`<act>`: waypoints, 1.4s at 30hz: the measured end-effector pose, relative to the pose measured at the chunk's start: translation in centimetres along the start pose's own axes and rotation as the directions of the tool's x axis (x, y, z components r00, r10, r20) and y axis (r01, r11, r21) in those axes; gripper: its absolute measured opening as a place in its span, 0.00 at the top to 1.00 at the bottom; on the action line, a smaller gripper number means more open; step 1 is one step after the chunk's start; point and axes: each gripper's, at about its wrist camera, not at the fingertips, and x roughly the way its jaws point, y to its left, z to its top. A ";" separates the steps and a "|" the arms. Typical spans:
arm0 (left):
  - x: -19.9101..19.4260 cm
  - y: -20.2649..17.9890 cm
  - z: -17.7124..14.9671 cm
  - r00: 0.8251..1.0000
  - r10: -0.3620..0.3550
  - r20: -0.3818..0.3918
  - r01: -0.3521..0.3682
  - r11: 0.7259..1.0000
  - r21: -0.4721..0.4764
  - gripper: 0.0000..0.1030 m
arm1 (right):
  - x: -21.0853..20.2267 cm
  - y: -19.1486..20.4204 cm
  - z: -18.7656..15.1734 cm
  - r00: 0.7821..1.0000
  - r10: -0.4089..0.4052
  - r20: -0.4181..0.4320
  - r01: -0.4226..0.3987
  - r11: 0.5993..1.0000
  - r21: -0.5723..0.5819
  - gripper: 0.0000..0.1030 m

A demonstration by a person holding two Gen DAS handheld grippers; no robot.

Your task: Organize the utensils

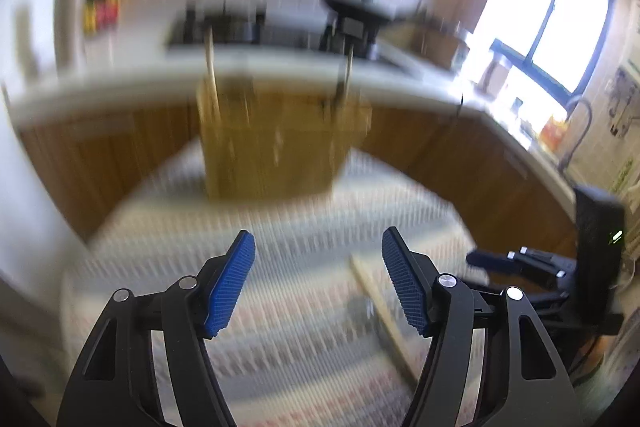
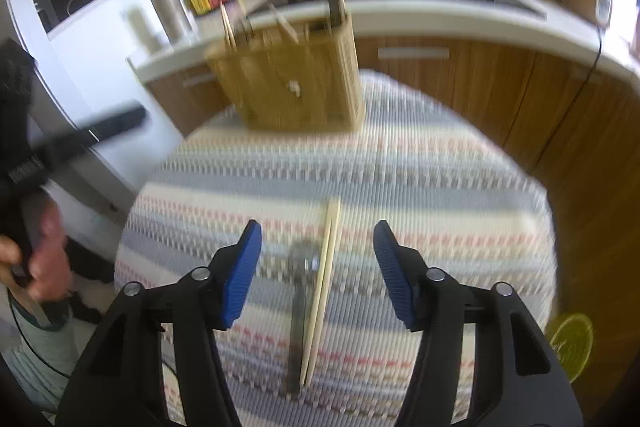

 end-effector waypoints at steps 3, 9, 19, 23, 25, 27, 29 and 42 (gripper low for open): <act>4.3 -0.1 -2.8 0.990 -0.019 -0.137 0.014 0.999 -0.032 0.46 | 1.3 -0.9 -2.1 0.999 0.005 -0.039 -0.003 0.999 0.042 0.63; 9.2 -1.9 -6.5 0.969 0.000 -0.246 -0.006 1.000 -0.024 0.50 | 1.0 -3.9 -5.1 1.000 0.000 -0.026 0.004 0.989 0.147 0.63; 12.0 -6.3 -8.0 0.956 0.168 -0.239 -0.141 0.982 0.126 0.56 | 0.8 -6.3 -6.4 1.000 0.013 -0.013 -0.010 0.981 0.191 0.63; 12.2 -7.3 -8.3 0.950 0.224 -0.216 -0.182 0.963 0.198 0.64 | 1.2 -6.4 -6.5 1.000 0.017 -0.025 -0.012 0.981 0.194 0.64; 12.1 -7.0 -8.3 0.950 0.226 -0.214 -0.183 0.962 0.205 0.68 | 1.5 -6.5 -6.6 0.999 0.023 -0.031 -0.017 0.981 0.193 0.63; 12.1 -6.9 -8.1 0.952 0.218 -0.217 -0.174 0.964 0.201 0.72 | 1.6 -6.3 -6.6 0.999 0.022 -0.037 -0.015 0.982 0.187 0.63; 11.8 -6.5 -8.1 0.952 0.216 -0.216 -0.173 0.964 0.199 0.77 | 1.8 -6.1 -6.5 0.999 0.023 -0.045 -0.015 0.983 0.181 0.63; 8.1 0.9 -7.3 0.967 0.110 -0.230 -0.105 0.994 0.034 1.00 | 7.0 -1.4 -2.4 0.979 0.032 -0.199 -0.028 0.999 0.026 0.63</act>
